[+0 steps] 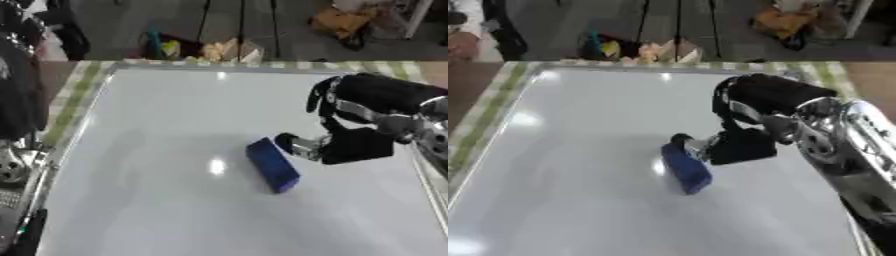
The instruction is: Wipe the whiteboard clean with a brush.
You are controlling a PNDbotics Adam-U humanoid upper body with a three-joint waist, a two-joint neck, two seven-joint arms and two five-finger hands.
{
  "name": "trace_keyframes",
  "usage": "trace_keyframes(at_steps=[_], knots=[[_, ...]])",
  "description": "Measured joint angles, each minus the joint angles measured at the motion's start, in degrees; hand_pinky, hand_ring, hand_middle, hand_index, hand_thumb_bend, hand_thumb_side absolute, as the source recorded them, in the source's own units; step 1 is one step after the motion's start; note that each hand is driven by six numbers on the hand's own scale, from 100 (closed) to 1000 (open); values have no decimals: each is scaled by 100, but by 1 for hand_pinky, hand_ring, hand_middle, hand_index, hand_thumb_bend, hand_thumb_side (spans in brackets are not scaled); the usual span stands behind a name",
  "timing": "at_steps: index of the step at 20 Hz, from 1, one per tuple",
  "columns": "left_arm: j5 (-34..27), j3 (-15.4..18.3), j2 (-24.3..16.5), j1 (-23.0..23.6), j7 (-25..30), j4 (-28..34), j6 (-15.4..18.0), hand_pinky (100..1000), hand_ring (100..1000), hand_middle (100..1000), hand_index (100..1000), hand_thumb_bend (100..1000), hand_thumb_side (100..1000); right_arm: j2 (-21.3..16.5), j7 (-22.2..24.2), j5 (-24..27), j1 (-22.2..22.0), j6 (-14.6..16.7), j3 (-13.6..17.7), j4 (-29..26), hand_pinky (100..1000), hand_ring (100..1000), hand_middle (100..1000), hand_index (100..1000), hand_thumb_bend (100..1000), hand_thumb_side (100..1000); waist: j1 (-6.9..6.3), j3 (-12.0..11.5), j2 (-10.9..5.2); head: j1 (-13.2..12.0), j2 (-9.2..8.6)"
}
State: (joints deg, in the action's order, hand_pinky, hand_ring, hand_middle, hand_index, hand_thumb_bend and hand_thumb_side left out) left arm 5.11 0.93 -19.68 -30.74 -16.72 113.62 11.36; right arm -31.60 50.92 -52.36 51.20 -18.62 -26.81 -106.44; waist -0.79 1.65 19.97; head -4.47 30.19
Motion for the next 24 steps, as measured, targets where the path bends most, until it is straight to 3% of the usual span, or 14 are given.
trace_keyframes(at_steps=[13,24], knots=[[0,-1,0,2,17,0,-9,668,812,723,819,100,975,424,43,-377,79,126,-423,856,626,747,713,182,330,1000,32,-11,-27,26,12],[0,-4,0,1,26,0,-4,667,812,718,819,100,976,618,47,-654,109,231,-475,1444,627,768,739,178,314,1000,47,-65,-26,82,11]])
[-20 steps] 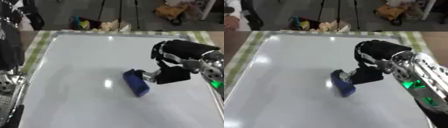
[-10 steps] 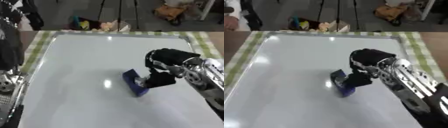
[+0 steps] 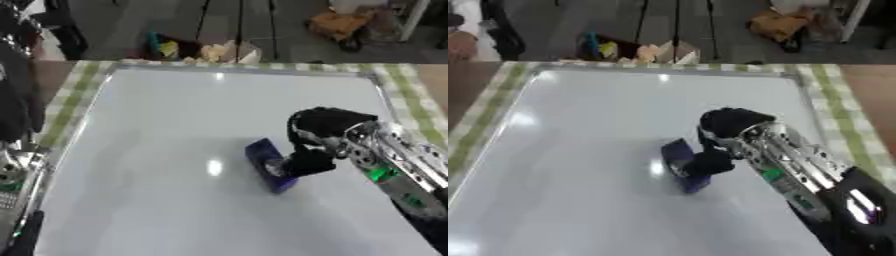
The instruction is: Wipe the whiteboard clean with a brush.
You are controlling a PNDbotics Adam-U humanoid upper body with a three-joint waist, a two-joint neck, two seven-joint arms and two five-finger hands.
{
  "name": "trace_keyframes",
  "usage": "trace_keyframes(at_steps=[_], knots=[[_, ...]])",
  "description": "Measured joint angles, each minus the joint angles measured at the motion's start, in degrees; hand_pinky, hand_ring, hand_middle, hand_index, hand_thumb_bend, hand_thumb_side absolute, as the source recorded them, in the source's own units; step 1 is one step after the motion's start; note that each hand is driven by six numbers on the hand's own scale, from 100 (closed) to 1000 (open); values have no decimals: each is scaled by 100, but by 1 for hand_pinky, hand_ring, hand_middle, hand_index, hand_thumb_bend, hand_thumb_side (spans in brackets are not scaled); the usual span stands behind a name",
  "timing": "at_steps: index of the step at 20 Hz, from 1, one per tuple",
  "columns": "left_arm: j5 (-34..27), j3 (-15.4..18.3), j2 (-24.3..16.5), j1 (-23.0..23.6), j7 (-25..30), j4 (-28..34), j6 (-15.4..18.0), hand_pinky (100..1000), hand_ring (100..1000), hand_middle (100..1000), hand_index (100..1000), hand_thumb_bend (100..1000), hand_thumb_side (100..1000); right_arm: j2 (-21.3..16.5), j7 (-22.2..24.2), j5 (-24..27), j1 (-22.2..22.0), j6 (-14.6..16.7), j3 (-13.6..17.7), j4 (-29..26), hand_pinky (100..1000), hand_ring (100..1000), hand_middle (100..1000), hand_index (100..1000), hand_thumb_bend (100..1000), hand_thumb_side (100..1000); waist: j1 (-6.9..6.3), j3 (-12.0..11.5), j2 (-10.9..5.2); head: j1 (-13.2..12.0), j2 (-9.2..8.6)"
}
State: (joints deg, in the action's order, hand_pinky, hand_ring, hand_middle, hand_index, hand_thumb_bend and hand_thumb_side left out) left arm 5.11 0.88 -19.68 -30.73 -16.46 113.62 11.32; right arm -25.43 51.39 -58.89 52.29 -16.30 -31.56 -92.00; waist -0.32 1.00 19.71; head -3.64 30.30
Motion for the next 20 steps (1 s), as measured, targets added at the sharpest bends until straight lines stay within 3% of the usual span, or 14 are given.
trace_keyframes(at_steps=[8,20], knots=[[0,-29,1,-2,6,0,-3,667,812,715,818,100,976,77,0,-1,15,-2,0,180,611,749,721,176,304,1000,-21,-29,38,47,-12],[0,-29,2,-3,15,0,-9,667,811,710,817,100,976,96,-9,57,68,-17,-52,-55,599,737,705,180,284,970,-17,-24,38,72,-12]])
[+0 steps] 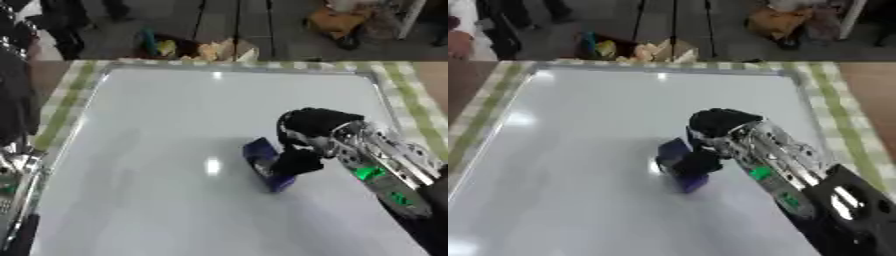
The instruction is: Wipe the whiteboard clean with a brush.
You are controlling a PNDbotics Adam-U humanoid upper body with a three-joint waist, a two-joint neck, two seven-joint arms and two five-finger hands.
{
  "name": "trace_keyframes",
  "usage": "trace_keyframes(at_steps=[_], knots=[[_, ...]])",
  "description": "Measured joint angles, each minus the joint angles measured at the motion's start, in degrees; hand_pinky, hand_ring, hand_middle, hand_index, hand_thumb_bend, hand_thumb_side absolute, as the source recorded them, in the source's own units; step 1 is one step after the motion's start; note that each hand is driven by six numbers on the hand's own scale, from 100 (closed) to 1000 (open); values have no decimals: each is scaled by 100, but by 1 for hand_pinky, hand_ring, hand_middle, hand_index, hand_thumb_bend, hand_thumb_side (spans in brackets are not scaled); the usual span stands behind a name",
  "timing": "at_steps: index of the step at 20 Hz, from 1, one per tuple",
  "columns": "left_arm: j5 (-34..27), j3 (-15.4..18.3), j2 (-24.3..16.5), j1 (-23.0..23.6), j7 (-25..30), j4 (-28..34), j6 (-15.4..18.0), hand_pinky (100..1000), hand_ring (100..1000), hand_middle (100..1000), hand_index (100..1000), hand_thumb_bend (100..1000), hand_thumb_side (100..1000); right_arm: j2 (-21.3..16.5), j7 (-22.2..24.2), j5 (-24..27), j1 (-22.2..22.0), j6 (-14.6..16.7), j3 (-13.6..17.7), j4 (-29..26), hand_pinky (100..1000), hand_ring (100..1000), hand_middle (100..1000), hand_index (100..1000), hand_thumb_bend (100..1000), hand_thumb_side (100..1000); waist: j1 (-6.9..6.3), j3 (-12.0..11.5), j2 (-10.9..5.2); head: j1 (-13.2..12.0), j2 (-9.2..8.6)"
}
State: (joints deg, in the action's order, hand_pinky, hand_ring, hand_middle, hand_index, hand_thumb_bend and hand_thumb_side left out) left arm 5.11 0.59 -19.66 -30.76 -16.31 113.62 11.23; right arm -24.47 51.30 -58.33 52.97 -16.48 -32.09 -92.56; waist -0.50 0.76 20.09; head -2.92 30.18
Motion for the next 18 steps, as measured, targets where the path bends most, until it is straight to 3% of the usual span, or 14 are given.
trace_keyframes(at_steps=[10,18], knots=[[0,0,4,-1,6,0,2,668,811,702,817,100,978,108,19,-241,-23,58,-45,359,580,714,685,180,321,841,11,-38,5,14,0],[-1,0,6,-1,20,0,-2,666,809,696,816,100,979,170,16,-335,-51,71,-38,517,551,682,655,177,299,851,9,-46,25,45,-1]])
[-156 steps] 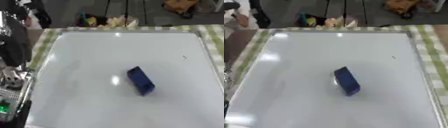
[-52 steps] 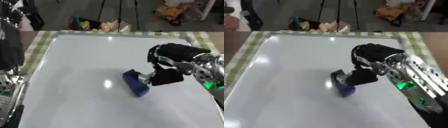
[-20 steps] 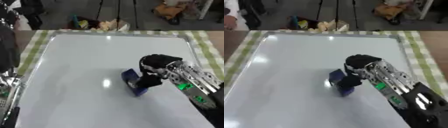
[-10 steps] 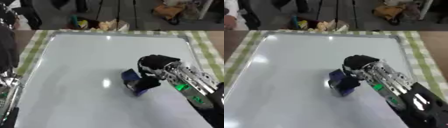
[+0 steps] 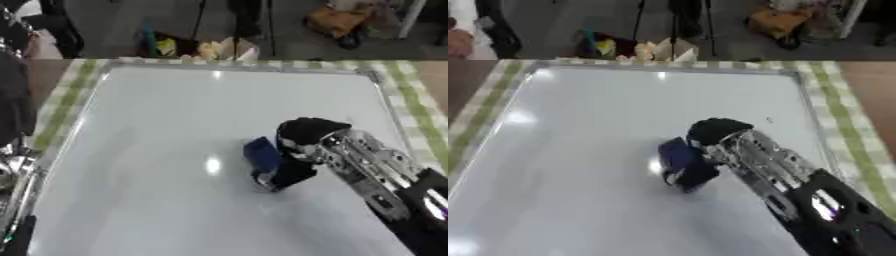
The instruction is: Wipe the whiteboard clean with a brush.
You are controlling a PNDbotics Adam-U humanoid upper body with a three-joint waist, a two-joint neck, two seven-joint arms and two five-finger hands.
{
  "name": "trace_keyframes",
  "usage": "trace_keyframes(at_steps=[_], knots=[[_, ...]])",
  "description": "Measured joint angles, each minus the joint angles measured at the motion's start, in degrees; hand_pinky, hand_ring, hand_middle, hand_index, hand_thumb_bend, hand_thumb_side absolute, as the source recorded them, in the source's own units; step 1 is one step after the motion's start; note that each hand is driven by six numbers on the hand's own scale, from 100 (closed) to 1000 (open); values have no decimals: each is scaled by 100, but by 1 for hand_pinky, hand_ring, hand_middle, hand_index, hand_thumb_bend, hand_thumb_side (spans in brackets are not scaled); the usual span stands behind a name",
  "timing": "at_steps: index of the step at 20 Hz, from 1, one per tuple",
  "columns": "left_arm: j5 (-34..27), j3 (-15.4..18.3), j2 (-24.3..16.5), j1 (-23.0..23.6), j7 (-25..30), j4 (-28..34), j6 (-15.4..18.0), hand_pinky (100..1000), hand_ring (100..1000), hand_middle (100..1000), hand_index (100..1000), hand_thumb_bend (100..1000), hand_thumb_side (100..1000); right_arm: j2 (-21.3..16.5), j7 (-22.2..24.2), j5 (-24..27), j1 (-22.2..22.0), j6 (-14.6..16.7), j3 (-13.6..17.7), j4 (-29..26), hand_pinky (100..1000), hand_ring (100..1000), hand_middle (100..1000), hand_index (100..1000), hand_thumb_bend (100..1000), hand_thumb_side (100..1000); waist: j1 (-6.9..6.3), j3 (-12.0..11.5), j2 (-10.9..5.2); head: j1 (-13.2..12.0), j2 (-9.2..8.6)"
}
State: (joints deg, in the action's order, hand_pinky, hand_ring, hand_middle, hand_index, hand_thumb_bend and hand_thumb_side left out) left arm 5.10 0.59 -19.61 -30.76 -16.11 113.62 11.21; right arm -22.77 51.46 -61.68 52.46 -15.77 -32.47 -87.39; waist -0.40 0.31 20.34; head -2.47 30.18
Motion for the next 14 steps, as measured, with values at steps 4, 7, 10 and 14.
trace_keyframes(at_steps=[4,7,10,14], knots=[[0,0,0,0,3,0,-3,666,808,694,816,100,979,32,-10,10,0,-41,5,-2,530,659,630,175,277,844,0,0,10,3,0],[0,0,0,0,7,0,-7,667,807,693,816,100,980,30,-31,33,-2,-69,14,-42,520,648,622,174,262,832,0,0,11,3,0],[0,0,0,0,17,0,-13,667,807,692,816,100,980,-3,-57,82,-21,-96,14,-156,509,636,613,172,233,800,0,-2,12,4,-1],[0,-1,0,-2,37,0,-12,667,807,691,816,100,981,-76,-76,132,-60,-130,13,-274,501,631,610,171,194,751,0,-6,19,8,-7]])
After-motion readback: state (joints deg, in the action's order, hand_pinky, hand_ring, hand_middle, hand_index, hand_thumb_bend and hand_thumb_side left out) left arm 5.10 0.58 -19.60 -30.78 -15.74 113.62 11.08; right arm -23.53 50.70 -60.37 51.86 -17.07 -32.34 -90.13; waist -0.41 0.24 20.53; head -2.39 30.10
